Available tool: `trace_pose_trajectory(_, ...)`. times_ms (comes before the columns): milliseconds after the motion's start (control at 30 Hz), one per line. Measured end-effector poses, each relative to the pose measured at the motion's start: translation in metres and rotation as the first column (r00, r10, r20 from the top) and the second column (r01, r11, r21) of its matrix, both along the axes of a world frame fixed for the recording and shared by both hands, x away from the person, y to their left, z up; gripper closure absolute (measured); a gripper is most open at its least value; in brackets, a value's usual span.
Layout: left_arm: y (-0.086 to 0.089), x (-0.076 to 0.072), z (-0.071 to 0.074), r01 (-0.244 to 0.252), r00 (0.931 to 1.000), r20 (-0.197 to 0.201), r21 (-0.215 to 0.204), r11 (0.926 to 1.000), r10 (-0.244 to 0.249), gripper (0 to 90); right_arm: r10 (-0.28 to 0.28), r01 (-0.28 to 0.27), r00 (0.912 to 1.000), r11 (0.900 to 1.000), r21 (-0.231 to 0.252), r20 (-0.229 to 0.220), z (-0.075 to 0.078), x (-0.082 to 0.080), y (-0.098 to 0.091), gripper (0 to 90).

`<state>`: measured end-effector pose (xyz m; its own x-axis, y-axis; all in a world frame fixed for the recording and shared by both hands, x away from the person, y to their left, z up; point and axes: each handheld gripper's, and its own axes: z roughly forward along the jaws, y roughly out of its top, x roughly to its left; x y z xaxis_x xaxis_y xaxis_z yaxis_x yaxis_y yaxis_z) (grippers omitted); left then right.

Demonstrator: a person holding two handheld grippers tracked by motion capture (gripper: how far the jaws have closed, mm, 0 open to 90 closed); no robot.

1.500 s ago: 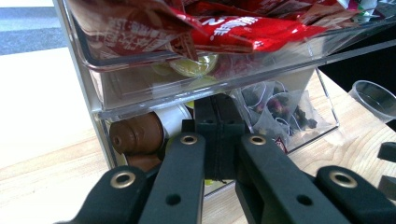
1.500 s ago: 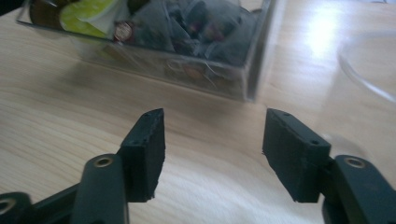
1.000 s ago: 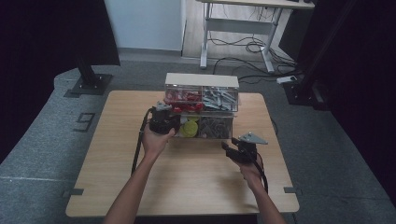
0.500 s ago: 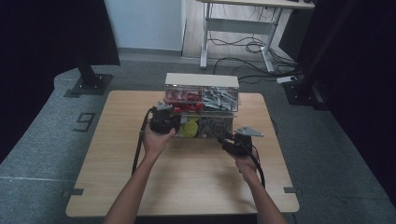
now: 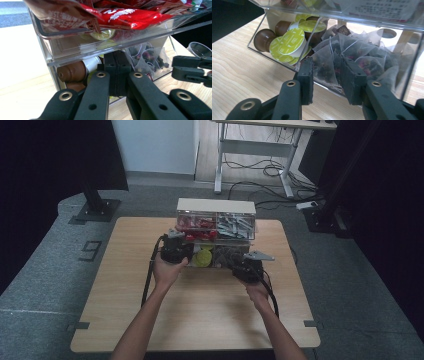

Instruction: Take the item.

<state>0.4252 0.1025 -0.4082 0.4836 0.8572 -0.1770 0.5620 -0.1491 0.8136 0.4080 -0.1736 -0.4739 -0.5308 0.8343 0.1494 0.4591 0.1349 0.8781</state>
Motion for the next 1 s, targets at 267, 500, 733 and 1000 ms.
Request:
trace_pose_trajectory(267,0.0,0.0,0.0,0.0,1.0,0.001,-0.003,1.0,0.0,89.7,-0.006,0.006,0.9999,1.0,0.003,-0.01,-0.003,0.007,0.008,61.8)
trace_pose_trajectory(500,0.0,-0.001,-0.001,-0.003,1.0,0.004,-0.006,1.0,0.003,89.6,-0.005,0.005,0.9999,1.0,-0.002,-0.012,-0.005,0.011,0.014,61.3)
trace_pose_trajectory(733,0.0,-0.001,-0.001,-0.002,1.0,0.006,-0.006,1.0,0.002,89.7,-0.012,0.012,0.9998,0.9999,-0.006,-0.016,-0.007,0.015,0.019,61.4)
trace_pose_trajectory(1000,0.001,-0.001,-0.001,-0.002,1.0,0.007,-0.004,1.0,0.002,89.7,-0.007,0.007,0.9998,0.9998,-0.017,-0.02,-0.01,0.017,0.023,61.4)
